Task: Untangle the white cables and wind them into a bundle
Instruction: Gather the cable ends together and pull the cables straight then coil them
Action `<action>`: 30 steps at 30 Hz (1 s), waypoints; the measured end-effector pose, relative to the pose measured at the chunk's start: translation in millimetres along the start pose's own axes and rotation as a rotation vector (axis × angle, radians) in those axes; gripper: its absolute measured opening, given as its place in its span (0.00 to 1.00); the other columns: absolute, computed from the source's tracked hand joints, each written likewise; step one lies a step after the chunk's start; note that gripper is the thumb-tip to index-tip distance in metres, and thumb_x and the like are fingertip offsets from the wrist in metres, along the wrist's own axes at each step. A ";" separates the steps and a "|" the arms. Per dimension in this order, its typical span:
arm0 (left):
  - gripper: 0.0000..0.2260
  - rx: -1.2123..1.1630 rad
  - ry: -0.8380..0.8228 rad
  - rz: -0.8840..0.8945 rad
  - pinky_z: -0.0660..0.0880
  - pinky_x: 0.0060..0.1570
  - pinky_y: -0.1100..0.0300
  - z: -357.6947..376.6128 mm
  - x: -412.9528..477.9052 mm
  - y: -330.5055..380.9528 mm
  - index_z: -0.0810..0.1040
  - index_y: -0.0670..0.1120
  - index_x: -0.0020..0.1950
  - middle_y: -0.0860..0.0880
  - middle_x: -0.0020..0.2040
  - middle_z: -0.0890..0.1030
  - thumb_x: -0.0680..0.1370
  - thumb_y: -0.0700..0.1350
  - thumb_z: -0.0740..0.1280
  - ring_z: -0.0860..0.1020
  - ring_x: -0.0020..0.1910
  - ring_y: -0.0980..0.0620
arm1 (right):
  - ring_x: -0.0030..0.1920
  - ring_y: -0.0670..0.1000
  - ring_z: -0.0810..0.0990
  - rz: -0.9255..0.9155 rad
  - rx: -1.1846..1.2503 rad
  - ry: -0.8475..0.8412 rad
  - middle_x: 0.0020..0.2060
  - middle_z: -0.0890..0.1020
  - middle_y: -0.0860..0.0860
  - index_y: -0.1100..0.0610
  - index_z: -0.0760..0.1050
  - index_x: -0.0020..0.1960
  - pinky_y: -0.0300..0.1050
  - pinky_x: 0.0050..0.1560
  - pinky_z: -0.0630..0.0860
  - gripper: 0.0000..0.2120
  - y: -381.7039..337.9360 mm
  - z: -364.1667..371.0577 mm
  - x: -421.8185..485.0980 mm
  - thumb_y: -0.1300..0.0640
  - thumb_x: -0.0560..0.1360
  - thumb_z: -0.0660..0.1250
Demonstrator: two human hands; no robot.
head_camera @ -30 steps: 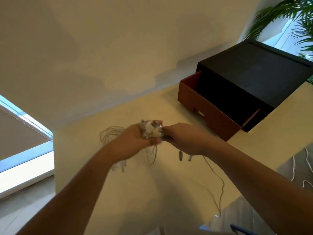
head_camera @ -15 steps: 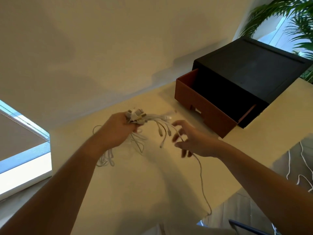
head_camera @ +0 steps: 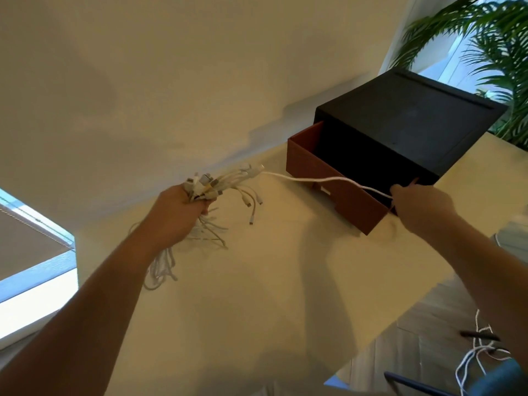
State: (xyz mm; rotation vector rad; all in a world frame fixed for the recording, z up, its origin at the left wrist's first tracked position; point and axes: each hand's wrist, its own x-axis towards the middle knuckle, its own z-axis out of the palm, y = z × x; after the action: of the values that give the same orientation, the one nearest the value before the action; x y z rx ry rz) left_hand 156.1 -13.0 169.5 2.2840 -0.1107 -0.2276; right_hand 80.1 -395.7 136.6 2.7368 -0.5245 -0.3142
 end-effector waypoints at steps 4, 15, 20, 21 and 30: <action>0.08 0.099 -0.141 0.005 0.66 0.34 0.62 27.4 -4.6 -0.1 0.80 0.43 0.40 0.48 0.38 0.79 0.78 0.42 0.66 0.74 0.34 0.51 | 0.65 0.63 0.69 -0.024 0.189 -0.163 0.67 0.65 0.61 0.59 0.52 0.74 0.55 0.62 0.73 0.38 -12.7 43.5 -4.6 0.47 0.74 0.69; 0.14 0.257 -0.357 0.065 0.64 0.31 0.59 75.3 -18.5 -22.5 0.71 0.55 0.34 0.53 0.33 0.76 0.77 0.41 0.66 0.73 0.31 0.53 | 0.59 0.59 0.70 -0.248 0.625 0.198 0.60 0.66 0.56 0.58 0.66 0.70 0.51 0.58 0.73 0.26 -62.6 48.7 -56.1 0.61 0.74 0.68; 0.12 0.163 -0.371 0.001 0.72 0.42 0.55 90.1 -20.4 -23.7 0.75 0.54 0.33 0.51 0.36 0.80 0.75 0.42 0.69 0.78 0.40 0.49 | 0.60 0.51 0.68 -0.643 0.830 0.083 0.66 0.66 0.50 0.51 0.61 0.74 0.45 0.63 0.68 0.35 -125.5 40.4 -56.5 0.50 0.71 0.73; 0.12 0.154 -0.365 -0.006 0.73 0.44 0.55 91.4 -20.3 -23.8 0.76 0.54 0.33 0.50 0.37 0.81 0.74 0.42 0.70 0.79 0.42 0.48 | 0.59 0.51 0.67 -0.686 0.785 0.102 0.67 0.67 0.49 0.49 0.60 0.74 0.47 0.60 0.68 0.38 -135.1 38.5 -53.7 0.47 0.69 0.73; 0.11 0.022 -0.434 -0.011 0.67 0.35 0.66 95.6 -21.5 -36.5 0.79 0.54 0.32 0.57 0.31 0.80 0.74 0.43 0.71 0.75 0.32 0.63 | 0.43 0.49 0.63 -0.808 0.424 0.111 0.48 0.81 0.47 0.50 0.73 0.51 0.44 0.39 0.62 0.11 -166.4 23.1 -35.4 0.44 0.79 0.60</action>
State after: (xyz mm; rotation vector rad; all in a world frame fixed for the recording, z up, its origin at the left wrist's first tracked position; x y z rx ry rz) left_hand 116.1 -55.7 82.9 2.2232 -0.3244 -0.7279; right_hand 94.5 -242.6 60.1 3.2271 0.6502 -0.2496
